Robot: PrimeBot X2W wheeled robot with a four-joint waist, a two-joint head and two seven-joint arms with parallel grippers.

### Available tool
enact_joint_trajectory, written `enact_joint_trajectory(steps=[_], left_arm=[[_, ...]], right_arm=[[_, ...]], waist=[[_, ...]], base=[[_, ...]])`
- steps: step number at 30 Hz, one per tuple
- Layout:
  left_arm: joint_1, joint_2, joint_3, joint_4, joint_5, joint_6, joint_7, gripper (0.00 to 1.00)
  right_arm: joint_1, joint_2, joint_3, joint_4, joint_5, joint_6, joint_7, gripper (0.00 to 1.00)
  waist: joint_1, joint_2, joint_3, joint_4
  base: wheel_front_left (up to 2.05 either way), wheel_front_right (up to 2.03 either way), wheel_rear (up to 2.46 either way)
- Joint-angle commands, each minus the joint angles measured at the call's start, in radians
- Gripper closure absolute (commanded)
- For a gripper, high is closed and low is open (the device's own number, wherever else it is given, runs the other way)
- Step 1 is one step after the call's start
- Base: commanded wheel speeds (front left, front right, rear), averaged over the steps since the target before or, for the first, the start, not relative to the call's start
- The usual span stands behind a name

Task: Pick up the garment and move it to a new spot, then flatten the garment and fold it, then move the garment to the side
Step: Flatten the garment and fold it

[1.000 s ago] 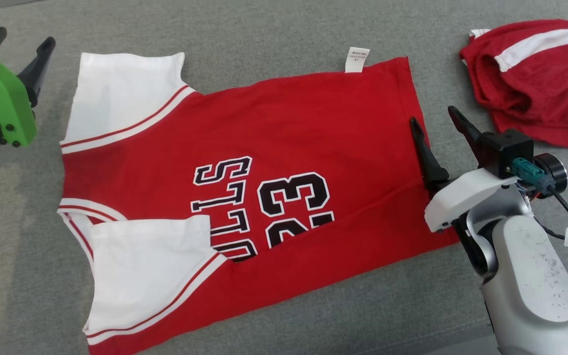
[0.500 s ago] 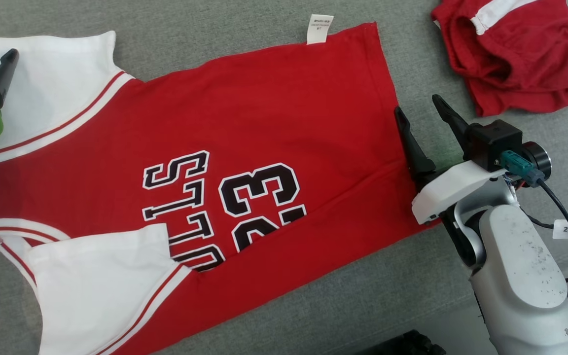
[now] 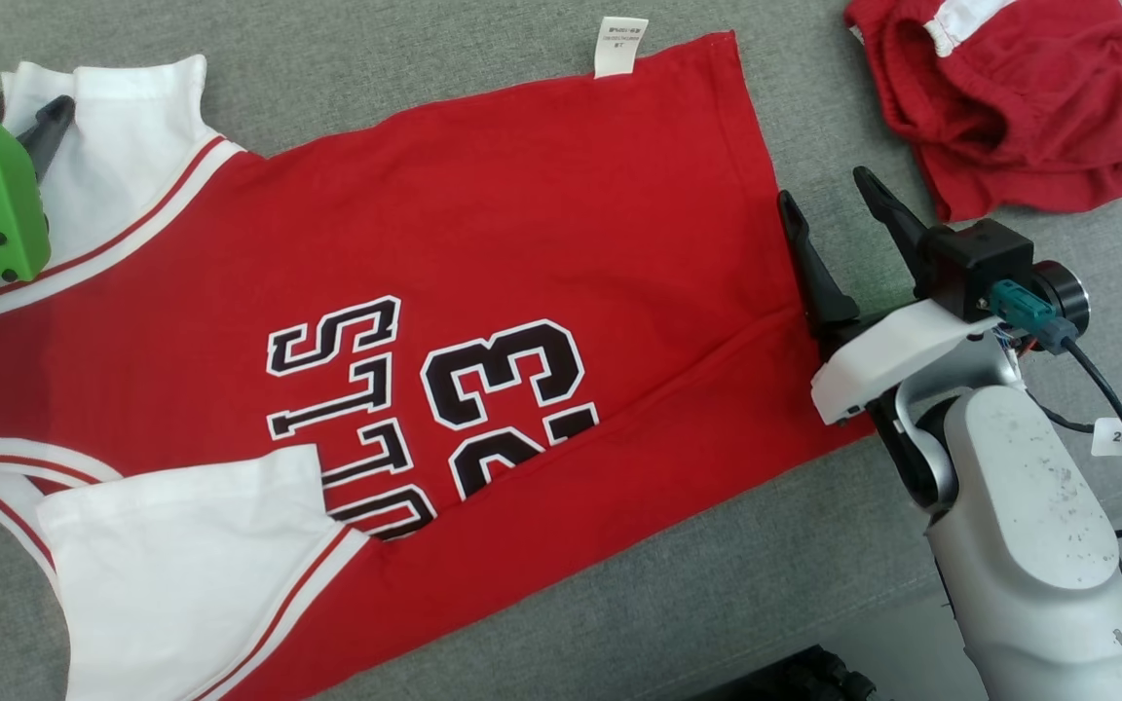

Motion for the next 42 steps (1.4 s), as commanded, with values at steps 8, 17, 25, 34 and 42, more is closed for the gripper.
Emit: enact_joint_trajectory(steps=[8, 17, 25, 34, 42], left_arm=[[-0.025, -0.025, 0.01, 0.034, 0.036, -0.002, -0.134, 1.0], [0.03, -0.077, -0.002, -0.01, 0.041, -0.002, -0.321, 1.0], [0.083, -0.118, -0.021, -0.073, 0.037, -0.002, -0.423, 1.0], [0.116, -0.163, -0.051, -0.095, 0.044, -0.001, -0.464, 1.0], [0.127, -0.156, -0.063, -0.087, 0.03, -0.002, -0.48, 1.0]], right_arm=[[-0.063, -0.005, -0.001, 0.001, -0.038, -0.002, 0.016, 0.0], [-0.173, -0.061, -0.004, 0.068, -0.056, -0.002, 0.093, 0.0], [-0.308, -0.116, 0.035, 0.248, -0.002, -0.002, 0.197, 0.0], [-0.392, -0.172, 0.128, 0.442, 0.09, -0.002, 0.261, 0.0], [-0.43, -0.199, 0.202, 0.503, 0.162, -0.002, 0.219, 1.0]], waist=[[-0.0001, 0.0, -0.022, 0.035], [-0.0001, 0.0, -0.077, 0.115], [-0.0001, 0.0, -0.088, 0.191], [-0.0001, 0.0, -0.101, 0.249], [-0.0001, 0.0, -0.119, 0.254]], base=[[0.0, 0.0, 0.0], [0.0, 0.0, 0.0], [0.0, 0.0, 0.0], [0.0, 0.0, 0.0], [0.0, 0.0, 0.0]])
